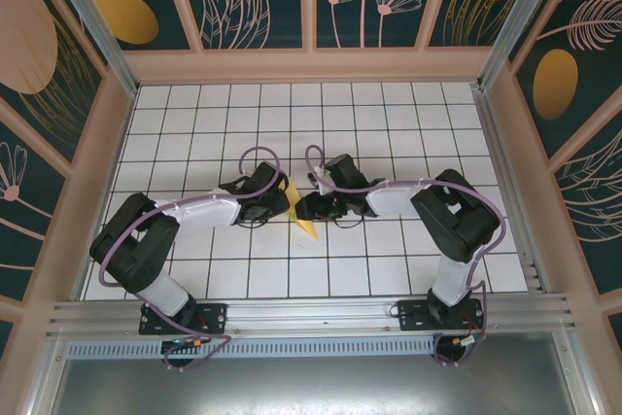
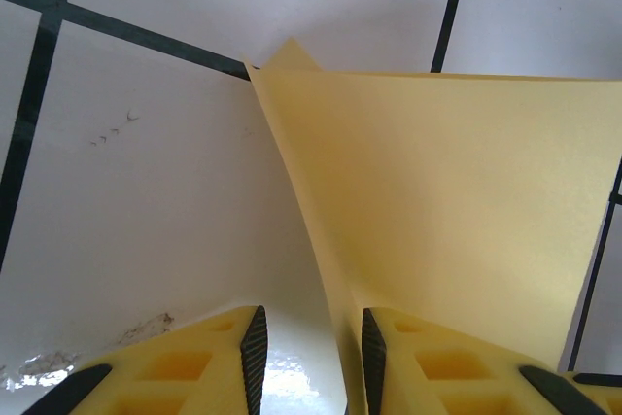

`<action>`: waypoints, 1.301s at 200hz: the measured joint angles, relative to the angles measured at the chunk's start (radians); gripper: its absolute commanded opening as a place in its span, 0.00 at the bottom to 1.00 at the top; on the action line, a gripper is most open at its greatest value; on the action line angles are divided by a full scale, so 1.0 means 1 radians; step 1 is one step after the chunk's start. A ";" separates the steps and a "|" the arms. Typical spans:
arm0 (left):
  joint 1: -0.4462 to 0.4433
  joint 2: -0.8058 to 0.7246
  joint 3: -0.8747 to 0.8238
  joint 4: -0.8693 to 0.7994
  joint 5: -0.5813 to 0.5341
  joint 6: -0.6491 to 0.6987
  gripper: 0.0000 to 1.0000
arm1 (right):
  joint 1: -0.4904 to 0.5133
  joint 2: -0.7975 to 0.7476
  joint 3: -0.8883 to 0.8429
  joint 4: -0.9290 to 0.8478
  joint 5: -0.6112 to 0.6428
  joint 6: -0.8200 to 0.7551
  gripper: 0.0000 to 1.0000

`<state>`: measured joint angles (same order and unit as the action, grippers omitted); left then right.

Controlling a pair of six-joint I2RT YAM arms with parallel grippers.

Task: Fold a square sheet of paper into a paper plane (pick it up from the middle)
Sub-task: Move a paper plane to the center of the table.

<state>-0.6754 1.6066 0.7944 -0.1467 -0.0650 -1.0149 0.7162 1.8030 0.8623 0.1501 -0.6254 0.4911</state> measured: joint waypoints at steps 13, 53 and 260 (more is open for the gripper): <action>0.000 -0.002 -0.004 0.000 0.000 0.000 0.34 | 0.001 0.005 0.005 -0.003 0.009 -0.008 0.39; 0.000 -0.011 -0.011 0.000 0.000 0.000 0.34 | 0.017 0.040 0.034 -0.038 0.057 -0.031 0.35; 0.000 -0.444 -0.218 0.120 -0.117 -0.007 0.49 | 0.037 -0.154 0.100 -0.383 0.708 0.074 0.11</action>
<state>-0.6754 1.1622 0.5766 -0.0269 -0.1818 -1.0218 0.7528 1.6493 0.9619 -0.2325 0.0826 0.5655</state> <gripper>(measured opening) 0.488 0.101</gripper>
